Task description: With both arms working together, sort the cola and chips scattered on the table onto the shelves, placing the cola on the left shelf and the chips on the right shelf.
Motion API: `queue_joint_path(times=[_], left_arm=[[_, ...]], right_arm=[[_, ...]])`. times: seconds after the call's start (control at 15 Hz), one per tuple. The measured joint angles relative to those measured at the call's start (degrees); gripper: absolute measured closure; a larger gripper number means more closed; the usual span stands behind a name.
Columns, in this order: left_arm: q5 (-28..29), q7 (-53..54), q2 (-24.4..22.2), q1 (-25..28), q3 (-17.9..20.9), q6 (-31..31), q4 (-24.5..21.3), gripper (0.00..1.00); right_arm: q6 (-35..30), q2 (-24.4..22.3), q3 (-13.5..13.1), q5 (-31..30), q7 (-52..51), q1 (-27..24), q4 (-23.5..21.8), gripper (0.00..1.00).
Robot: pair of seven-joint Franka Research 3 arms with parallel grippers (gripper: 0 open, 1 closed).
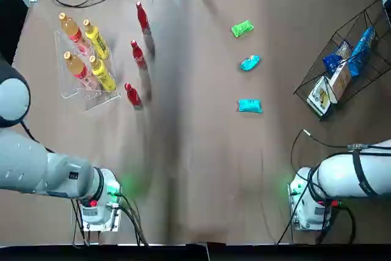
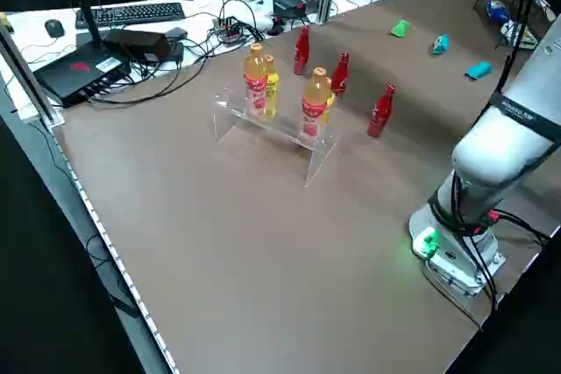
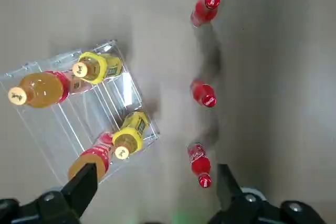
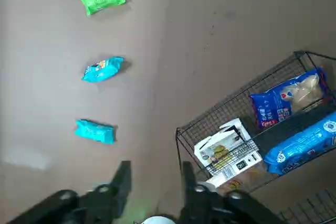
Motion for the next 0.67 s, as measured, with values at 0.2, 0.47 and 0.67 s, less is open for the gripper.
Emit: queue_joint_path(times=[0.2,0.47,0.67], left_arm=[[0.01,0.07,0.00,0.17,0.11,-0.86,-0.01,0.00],[0.01,-0.66,1.12,0.24,0.26,-1.04,-0.35,0.00],[0.02,-0.66,4.35,-0.27,0.26,2.09,-1.10,0.00]], right_arm=[[-0.56,0.00,0.27,-1.33,0.07,1.73,-0.06,0.80],[-1.66,-0.01,0.26,-1.85,0.61,2.41,-0.22,0.87],[-1.68,0.00,0.36,-1.89,0.54,2.74,-0.26,0.59]])
